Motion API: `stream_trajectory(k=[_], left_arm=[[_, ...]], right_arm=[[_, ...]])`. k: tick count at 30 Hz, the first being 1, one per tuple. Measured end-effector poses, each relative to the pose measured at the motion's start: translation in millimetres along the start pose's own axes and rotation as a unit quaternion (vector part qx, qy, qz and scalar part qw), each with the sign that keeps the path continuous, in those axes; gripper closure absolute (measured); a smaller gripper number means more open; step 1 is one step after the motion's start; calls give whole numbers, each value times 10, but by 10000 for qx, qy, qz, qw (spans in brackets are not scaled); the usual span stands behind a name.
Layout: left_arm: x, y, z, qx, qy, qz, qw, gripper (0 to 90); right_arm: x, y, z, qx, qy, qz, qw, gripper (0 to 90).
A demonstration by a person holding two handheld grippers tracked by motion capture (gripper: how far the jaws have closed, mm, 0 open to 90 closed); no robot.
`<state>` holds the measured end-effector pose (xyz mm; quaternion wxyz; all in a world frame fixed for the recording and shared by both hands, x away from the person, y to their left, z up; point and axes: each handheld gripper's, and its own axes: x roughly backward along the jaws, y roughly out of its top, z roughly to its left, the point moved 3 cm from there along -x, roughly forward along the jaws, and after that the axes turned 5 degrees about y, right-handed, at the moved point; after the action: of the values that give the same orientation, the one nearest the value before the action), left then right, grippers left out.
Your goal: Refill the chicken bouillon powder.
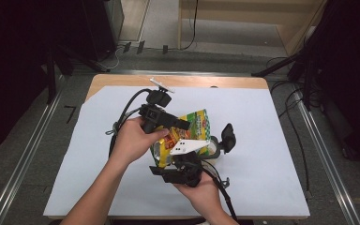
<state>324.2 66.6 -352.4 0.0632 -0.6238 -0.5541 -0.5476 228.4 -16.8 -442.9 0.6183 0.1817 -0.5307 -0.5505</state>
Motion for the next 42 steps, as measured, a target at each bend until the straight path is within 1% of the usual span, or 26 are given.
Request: stream_trajectory(k=[25, 42], left_arm=[[-16, -4, -23, -37, 57, 2, 10000, 737], [-13, -3, -35, -52, 41, -16, 10000, 737]], right_arm=[[-1, -19, -7, 12, 17, -24, 10000, 638], [4, -15, -3, -7, 24, -27, 10000, 638]])
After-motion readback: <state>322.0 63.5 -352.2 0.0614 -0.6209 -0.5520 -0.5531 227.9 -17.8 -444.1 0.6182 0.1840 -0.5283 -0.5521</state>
